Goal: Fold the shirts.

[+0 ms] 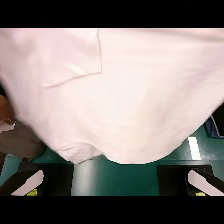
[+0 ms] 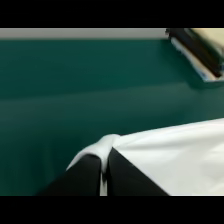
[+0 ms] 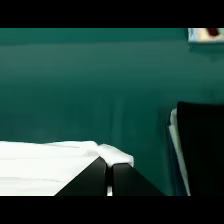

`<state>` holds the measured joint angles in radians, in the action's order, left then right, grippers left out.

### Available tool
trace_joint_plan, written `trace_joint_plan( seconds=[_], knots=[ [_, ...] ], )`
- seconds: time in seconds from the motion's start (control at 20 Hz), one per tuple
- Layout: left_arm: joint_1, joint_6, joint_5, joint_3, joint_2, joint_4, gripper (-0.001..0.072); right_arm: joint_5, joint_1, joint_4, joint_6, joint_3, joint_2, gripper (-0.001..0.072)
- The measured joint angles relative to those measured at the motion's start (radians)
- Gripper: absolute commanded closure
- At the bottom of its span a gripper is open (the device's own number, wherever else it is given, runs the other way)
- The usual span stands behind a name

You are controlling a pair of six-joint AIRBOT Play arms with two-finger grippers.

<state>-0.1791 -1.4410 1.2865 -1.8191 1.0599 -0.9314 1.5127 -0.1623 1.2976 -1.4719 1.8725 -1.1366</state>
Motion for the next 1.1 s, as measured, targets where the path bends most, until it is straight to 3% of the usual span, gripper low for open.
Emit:
trace_joint_plan(
  seconds=[0.25,0.6,0.75,0.85,1.1],
  knots=[
    [0.042,0.056,0.005,0.132,0.292,-0.011,0.0683,-0.066,0.064,0.013,0.000,-0.149,-0.265,0.0697],
    [0.100,0.124,-0.219,0.163,0.620,-0.005,0.0683,-0.168,0.112,-0.006,-0.003,-0.028,-0.617,0.0697],
    [0.093,0.130,-0.237,0.148,0.654,-0.003,0.0684,-0.181,0.116,-0.015,-0.003,0.042,-0.665,0.0696],
    [0.089,0.130,-0.174,0.140,0.664,-0.027,0.0684,-0.175,0.118,-0.015,-0.003,0.032,-0.658,0.0697],
    [0.103,0.092,-0.047,0.182,0.672,-0.182,0.0682,-0.199,0.120,-0.014,0.005,-0.165,-0.577,0.0695]
  ],
)
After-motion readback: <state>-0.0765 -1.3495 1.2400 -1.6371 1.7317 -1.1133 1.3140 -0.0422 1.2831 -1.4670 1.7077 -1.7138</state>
